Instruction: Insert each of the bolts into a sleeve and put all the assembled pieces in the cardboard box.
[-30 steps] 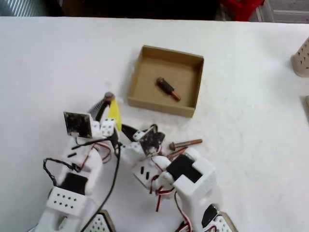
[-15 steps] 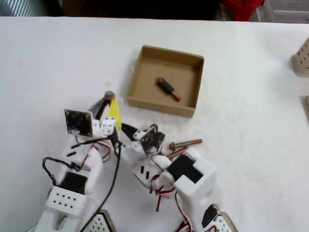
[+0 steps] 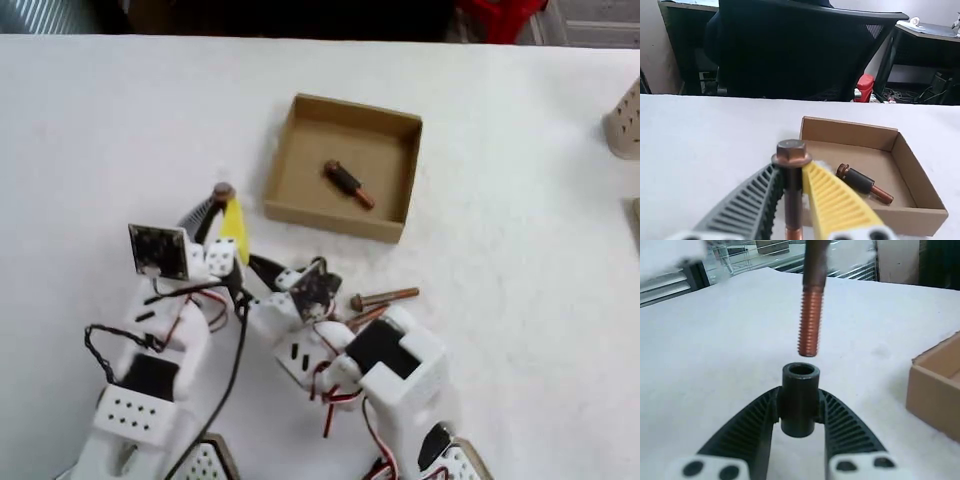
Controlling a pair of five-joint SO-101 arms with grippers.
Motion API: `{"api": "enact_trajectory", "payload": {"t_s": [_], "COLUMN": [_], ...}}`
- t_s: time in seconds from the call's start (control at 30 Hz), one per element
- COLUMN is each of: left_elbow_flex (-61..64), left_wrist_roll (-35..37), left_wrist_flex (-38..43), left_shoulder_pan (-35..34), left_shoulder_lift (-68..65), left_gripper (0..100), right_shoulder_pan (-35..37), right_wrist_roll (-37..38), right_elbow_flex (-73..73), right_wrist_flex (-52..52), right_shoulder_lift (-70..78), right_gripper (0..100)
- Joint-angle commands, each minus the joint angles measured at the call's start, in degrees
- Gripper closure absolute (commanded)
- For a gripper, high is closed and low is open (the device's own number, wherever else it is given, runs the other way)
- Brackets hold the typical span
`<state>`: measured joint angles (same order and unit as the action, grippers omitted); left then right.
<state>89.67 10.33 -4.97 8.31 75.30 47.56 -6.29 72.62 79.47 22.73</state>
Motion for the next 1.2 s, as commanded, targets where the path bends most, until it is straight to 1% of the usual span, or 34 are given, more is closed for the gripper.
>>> {"api": "enact_trajectory", "payload": {"t_s": [0.0,0.47,0.67,0.77,0.97,1.1,1.17], "left_elbow_flex": [-3.9,0.7,3.8,5.2,5.1,5.5,6.2], "left_wrist_roll": [-0.6,-0.8,-5.8,-5.6,-5.5,-5.5,-5.8], "left_wrist_flex": [-0.1,0.3,0.9,2.3,2.5,1.8,0.3], "left_shoulder_pan": [-0.7,-0.7,-0.7,-0.3,0.7,0.2,0.2], "left_shoulder_lift": [1.2,1.5,1.5,1.5,1.5,1.4,1.5], "left_gripper": [98,98,98,98,98,98,98], "right_shoulder_pan": [0.0,0.0,0.0,0.0,0.0,0.0,0.0], "right_wrist_roll": [-0.3,-0.3,-0.3,-0.3,-0.3,-0.3,-0.3], "right_elbow_flex": [-1.3,-1.3,-1.3,-1.3,-1.3,-1.3,-1.3], "right_wrist_flex": [0.1,0.2,0.2,0.2,0.2,0.2,0.2], "right_shoulder_lift": [-0.7,-0.7,-0.7,-0.7,-0.7,-0.7,-0.7], "right_gripper": [98.3,98.2,98.2,98.2,98.2,98.2,98.2]}}
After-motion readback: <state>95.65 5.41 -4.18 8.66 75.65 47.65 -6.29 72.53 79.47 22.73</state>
